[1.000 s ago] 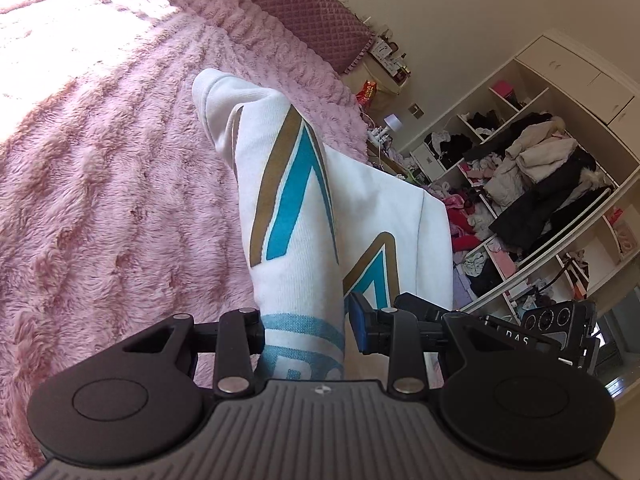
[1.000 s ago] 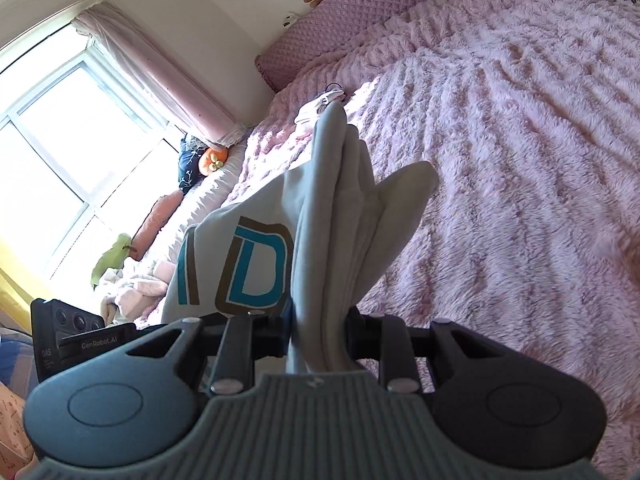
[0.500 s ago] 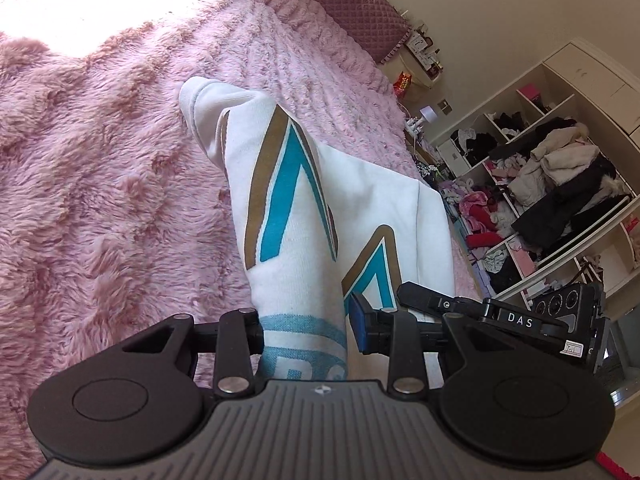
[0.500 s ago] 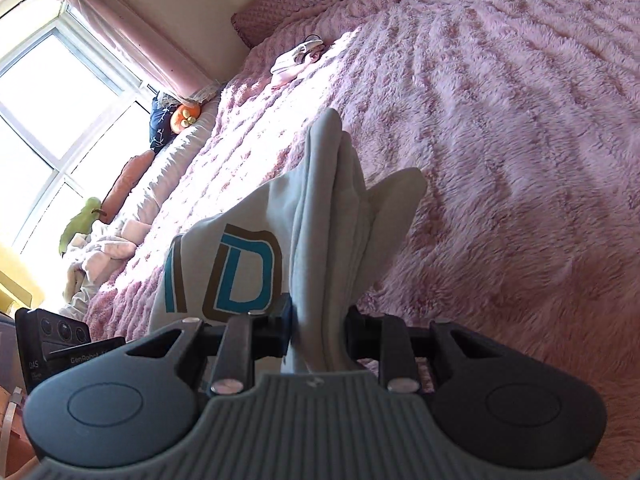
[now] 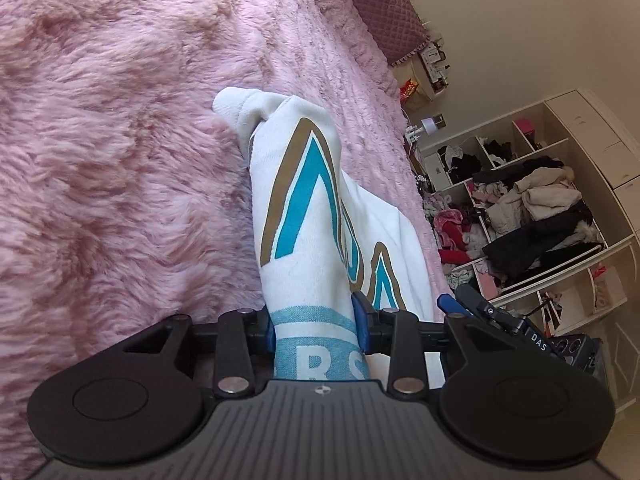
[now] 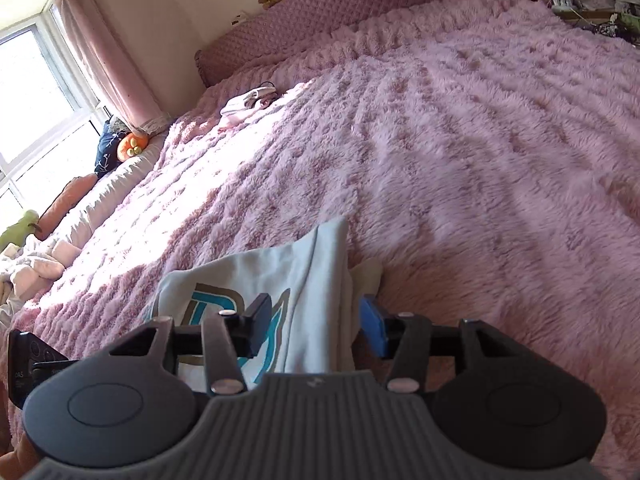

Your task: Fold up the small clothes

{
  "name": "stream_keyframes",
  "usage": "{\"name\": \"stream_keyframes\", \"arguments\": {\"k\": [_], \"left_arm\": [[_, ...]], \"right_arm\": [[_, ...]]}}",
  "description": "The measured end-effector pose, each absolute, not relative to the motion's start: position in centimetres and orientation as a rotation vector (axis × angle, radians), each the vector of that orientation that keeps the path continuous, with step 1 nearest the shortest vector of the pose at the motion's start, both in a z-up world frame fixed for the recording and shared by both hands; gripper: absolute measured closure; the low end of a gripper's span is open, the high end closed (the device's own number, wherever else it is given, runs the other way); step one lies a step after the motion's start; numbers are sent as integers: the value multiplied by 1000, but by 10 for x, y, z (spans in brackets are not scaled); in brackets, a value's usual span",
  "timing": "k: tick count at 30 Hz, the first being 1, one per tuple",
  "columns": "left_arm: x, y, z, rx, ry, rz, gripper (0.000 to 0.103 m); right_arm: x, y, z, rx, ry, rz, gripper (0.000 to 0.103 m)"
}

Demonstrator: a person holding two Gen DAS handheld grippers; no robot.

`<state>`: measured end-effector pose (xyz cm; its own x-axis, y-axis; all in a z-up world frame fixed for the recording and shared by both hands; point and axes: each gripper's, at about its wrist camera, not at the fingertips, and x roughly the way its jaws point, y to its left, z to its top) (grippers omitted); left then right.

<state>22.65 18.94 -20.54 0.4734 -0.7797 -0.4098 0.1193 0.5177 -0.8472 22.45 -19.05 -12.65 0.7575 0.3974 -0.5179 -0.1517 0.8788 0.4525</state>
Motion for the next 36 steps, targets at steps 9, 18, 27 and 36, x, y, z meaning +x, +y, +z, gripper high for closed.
{"name": "stream_keyframes", "arguments": {"k": [9,18,27,36], "left_arm": [[246,187,-202,-859,916,-639,57],[277,192,-214,-989,891,-626,56],[334,182,-186,-862,746,-547,74],[297,153,-152,-522,522,-543,74]], "right_arm": [[160,-157,-143,393,721,636,54],[146,-166,-178,426,771,635,60],[149,-170,-182,462,782,645,61],[147,-172,-186,503,785,647,61]]}}
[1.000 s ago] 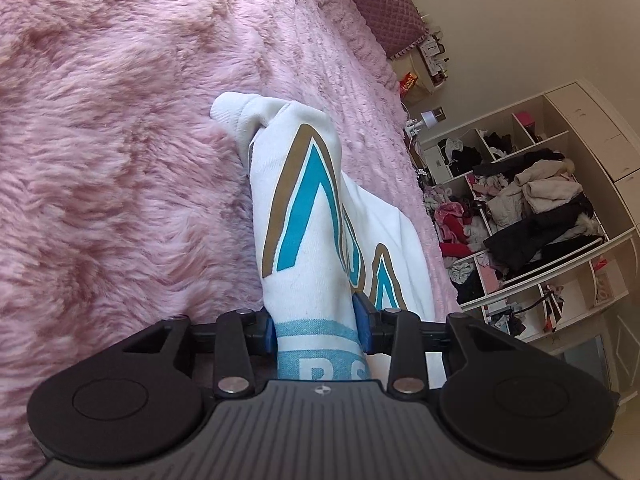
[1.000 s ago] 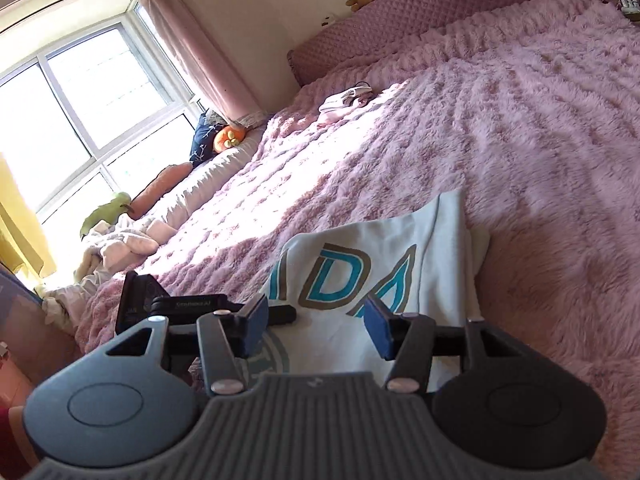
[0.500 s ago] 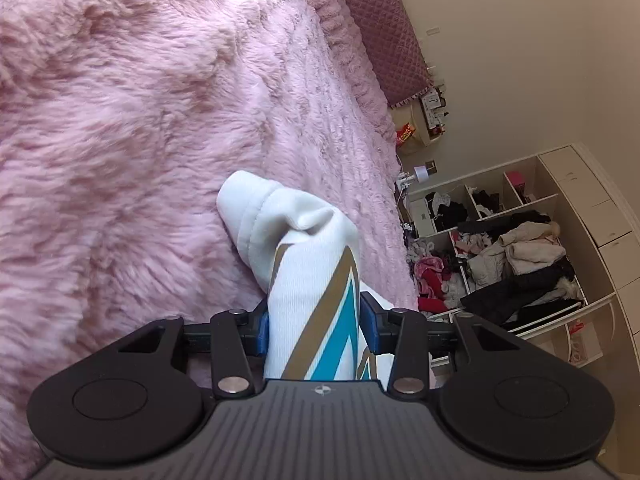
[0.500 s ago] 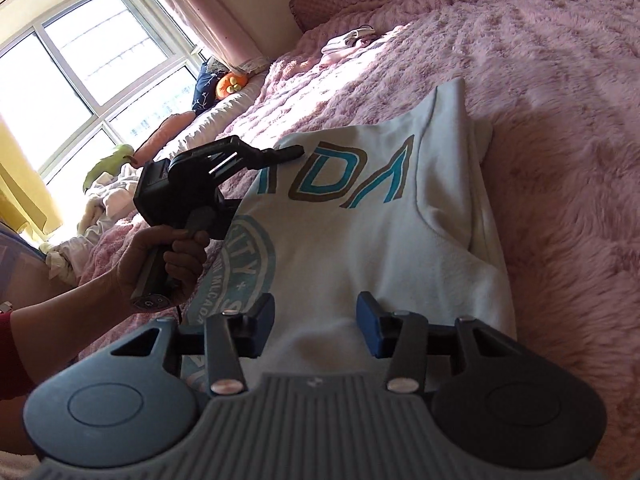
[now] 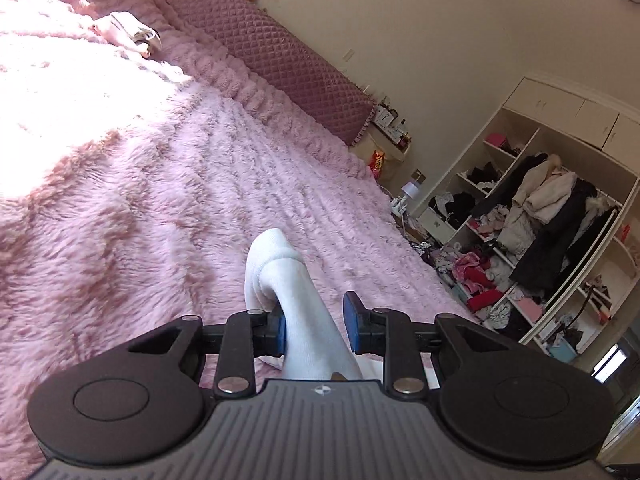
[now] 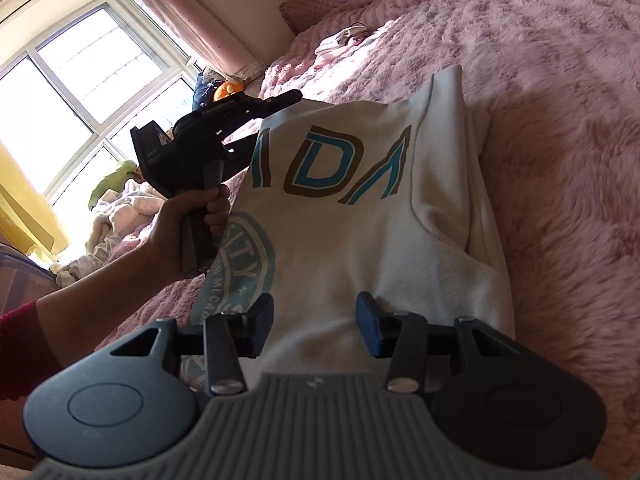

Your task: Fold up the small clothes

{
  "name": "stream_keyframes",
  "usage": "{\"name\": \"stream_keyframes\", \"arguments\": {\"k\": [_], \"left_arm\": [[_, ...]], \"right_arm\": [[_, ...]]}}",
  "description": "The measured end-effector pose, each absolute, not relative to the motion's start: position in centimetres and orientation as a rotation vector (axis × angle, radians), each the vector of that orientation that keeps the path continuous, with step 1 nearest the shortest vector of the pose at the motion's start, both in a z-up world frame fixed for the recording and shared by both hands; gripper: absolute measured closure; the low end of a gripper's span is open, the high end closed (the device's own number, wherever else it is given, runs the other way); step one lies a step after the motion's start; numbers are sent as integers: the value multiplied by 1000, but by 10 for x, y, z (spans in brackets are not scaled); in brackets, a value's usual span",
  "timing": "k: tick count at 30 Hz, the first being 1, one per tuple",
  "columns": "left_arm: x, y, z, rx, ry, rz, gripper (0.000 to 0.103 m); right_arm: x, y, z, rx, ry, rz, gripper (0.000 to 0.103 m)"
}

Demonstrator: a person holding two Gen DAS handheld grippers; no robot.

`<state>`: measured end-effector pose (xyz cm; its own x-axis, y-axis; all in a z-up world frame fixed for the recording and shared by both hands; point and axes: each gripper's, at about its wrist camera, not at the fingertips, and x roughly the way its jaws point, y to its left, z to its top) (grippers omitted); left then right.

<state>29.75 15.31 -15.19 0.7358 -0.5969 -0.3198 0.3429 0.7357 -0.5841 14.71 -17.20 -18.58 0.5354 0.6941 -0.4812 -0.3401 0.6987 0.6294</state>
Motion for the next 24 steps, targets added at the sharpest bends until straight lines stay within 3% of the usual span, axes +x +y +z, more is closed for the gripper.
{"name": "stream_keyframes", "arguments": {"k": [5,9,12,13,14,15,24], "left_arm": [[317,155,-177,-495,707,-434,80],[313,169,-168,-574,759,-448,80],[312,179,-151,-481,817,-419,79],[311,181,-144,-425,825,-384,74],[308,182,-136,-349,806,-322,56],[303,183,-128,-290,780,-272,50],[214,191,-86,-547,650,-394,50]], "right_arm": [[150,-168,-183,495,796,647,61],[149,-167,-180,473,805,644,61],[148,-169,-181,470,807,645,61],[148,-170,-182,472,806,645,61],[148,-170,-182,473,806,641,61],[148,-169,-182,473,805,637,61],[128,-169,-151,395,727,605,59]]}}
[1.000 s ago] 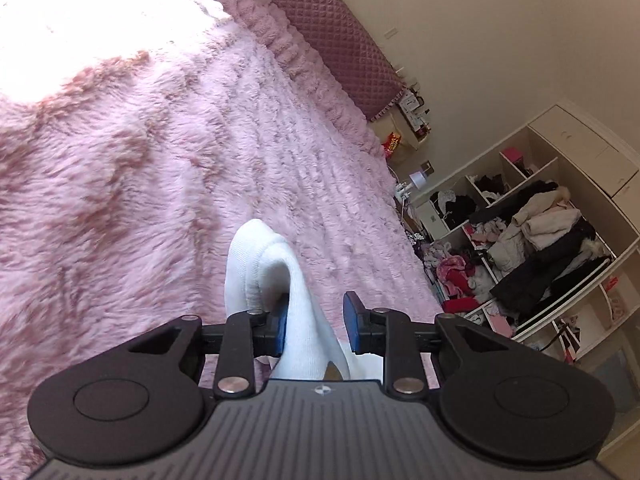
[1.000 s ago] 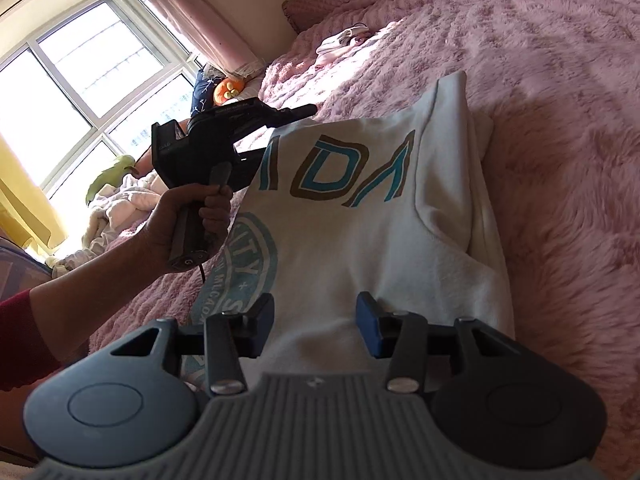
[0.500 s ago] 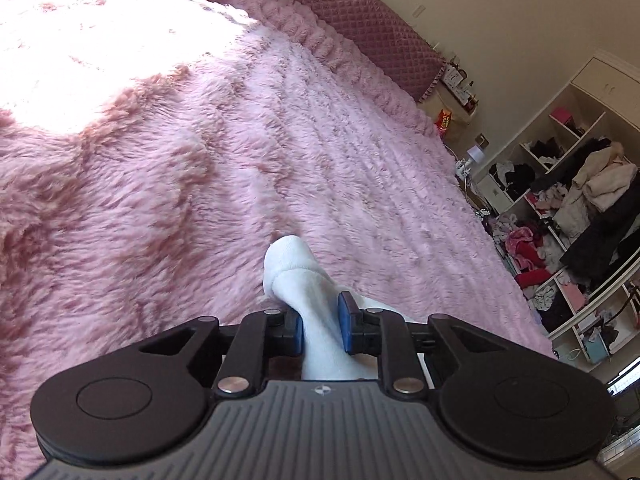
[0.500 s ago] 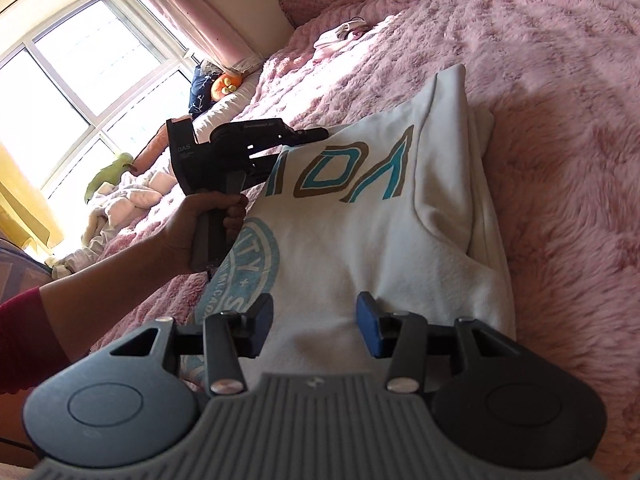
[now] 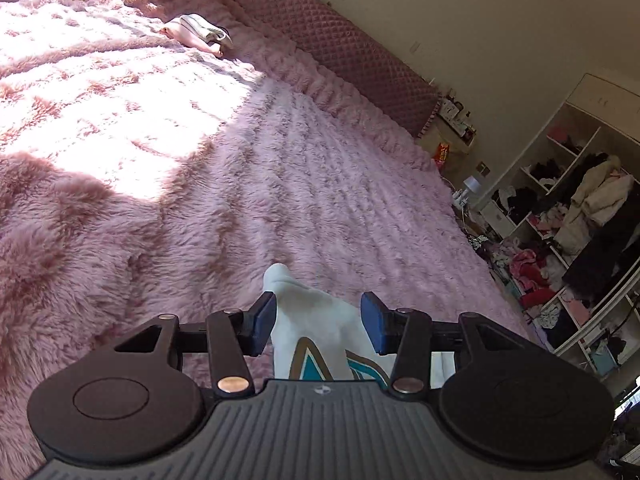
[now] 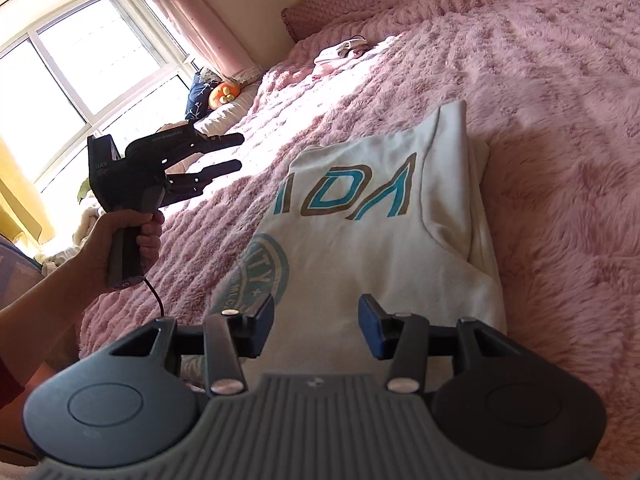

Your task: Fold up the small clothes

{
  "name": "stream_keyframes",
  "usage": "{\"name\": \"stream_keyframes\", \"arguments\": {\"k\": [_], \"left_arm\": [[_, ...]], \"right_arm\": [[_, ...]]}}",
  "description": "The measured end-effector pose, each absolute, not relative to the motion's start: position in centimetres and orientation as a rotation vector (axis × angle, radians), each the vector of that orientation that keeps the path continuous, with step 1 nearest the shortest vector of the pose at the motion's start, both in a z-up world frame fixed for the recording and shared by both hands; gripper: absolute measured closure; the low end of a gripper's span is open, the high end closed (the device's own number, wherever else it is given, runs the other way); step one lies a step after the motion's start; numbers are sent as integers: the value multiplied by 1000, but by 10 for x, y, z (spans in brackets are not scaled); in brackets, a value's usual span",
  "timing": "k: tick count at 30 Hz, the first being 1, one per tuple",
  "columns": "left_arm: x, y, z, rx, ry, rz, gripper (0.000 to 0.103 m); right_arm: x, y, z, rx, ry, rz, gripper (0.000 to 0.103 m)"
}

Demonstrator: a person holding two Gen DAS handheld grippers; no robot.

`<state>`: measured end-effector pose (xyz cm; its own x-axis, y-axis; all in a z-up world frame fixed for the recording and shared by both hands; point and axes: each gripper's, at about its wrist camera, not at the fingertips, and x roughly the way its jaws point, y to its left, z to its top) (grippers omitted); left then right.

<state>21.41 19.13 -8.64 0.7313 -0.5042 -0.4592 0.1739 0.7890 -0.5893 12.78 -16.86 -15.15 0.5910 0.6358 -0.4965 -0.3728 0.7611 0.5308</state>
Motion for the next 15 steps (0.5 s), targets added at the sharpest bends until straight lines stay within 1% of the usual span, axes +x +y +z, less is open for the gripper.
{"name": "stream_keyframes", "arguments": {"k": [4,7,11,14,15], "left_arm": [[145,154,-93,-573,694,-482,46],[103,136,-110,-625,741,-498,46],[78,132,-137,-686,766,-444,46],[79,133,-151,-691,766,-414,50],[79,132,-154,-670,767,-401,55]], "right_arm": [[98,-173,-132,224,630,573,59],[88,-176,-137,176,666,569,59],[88,-182,-156,196,751,503,59],[87,-186,-174,239,796,471,59],[86,-187,-177,248,796,468,59]]}}
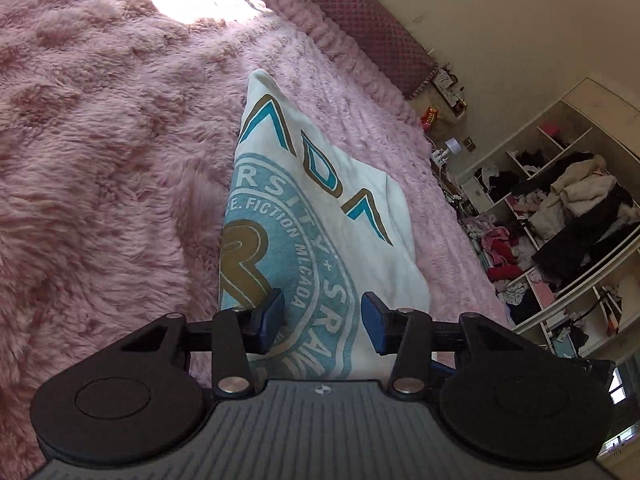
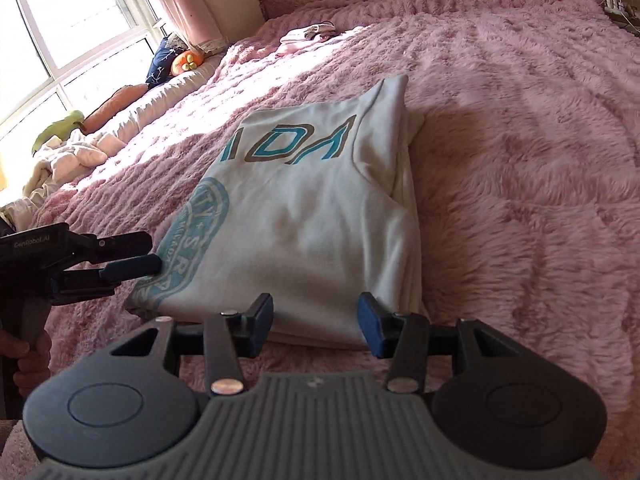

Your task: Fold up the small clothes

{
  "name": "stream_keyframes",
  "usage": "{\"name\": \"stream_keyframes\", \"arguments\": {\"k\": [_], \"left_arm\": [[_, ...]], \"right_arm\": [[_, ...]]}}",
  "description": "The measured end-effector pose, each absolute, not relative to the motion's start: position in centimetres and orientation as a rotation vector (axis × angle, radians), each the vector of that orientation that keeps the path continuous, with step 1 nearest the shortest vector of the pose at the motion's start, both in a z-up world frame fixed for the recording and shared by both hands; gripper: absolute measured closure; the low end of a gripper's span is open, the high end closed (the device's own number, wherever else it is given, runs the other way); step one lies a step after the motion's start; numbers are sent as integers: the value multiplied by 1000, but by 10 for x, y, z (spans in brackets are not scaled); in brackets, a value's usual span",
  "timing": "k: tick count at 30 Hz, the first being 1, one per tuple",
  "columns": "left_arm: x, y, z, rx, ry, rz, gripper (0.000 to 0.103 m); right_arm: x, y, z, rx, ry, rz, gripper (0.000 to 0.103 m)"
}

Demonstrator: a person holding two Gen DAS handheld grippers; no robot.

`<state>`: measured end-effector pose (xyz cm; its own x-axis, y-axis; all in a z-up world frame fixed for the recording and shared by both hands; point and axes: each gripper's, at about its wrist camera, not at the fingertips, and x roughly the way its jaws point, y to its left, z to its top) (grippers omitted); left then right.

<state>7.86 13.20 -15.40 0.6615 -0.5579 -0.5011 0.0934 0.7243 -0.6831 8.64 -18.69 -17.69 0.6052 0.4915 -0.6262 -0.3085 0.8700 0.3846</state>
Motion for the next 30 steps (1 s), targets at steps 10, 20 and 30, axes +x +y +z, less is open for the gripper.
{"name": "stream_keyframes", "arguments": {"k": [10,20,30], "left_arm": [[74,129,-134,-690,724,-410,51],[59,99,-88,-584,786,-246,27],[0,51,-22,-269,745,82,15]], "right_arm": [[86,-179,-153,227,730,450,52],[88,-157,-105,165,734,349,39],[40,-122,-48,-10,708,207,21]]}}
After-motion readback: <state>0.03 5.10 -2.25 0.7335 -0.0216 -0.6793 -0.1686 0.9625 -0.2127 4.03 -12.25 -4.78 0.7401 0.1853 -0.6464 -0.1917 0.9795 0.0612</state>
